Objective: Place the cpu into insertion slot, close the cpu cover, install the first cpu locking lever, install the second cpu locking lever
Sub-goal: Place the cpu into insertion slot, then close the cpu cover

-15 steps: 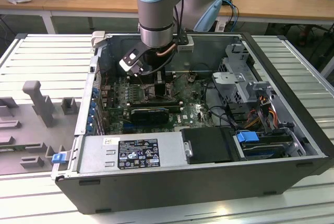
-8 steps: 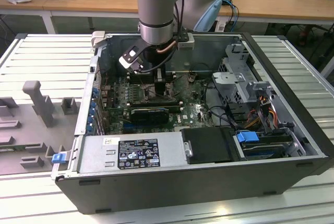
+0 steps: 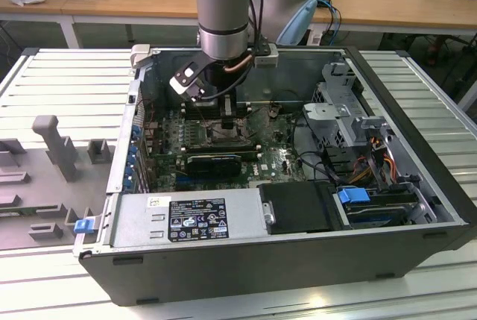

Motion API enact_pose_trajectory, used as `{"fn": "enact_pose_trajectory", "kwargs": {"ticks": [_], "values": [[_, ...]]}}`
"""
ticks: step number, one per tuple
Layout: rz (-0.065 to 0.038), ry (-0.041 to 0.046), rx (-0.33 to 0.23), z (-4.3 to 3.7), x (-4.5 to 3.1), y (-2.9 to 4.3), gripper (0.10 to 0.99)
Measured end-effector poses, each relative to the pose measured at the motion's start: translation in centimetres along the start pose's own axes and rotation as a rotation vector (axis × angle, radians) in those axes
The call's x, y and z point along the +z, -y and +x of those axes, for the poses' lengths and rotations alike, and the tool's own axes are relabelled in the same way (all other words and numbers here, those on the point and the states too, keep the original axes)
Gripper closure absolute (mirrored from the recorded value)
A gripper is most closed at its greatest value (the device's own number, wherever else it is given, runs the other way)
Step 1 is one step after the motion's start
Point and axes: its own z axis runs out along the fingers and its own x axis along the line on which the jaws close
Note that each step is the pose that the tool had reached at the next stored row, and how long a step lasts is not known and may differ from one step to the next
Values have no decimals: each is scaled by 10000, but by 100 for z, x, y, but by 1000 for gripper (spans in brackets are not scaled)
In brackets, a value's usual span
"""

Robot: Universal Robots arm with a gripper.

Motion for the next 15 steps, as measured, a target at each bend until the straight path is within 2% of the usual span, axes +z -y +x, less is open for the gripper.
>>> {"fn": "enact_pose_trajectory", "kwargs": {"ticks": [1,2,7,10,11,12,13,14,15], "values": [[0,0,0,0,-6,-1,929],[0,1,0,0,-16,-1,980],[0,24,-3,2,-98,-8,980],[-2,28,-3,3,-115,-10,980],[4,31,-1,3,-114,-37,980],[9,31,-4,4,-108,-106,980],[9,31,-2,6,-129,-108,980],[8,31,-1,7,-186,-112,980],[9,31,-1,9,-275,-119,980]]}}
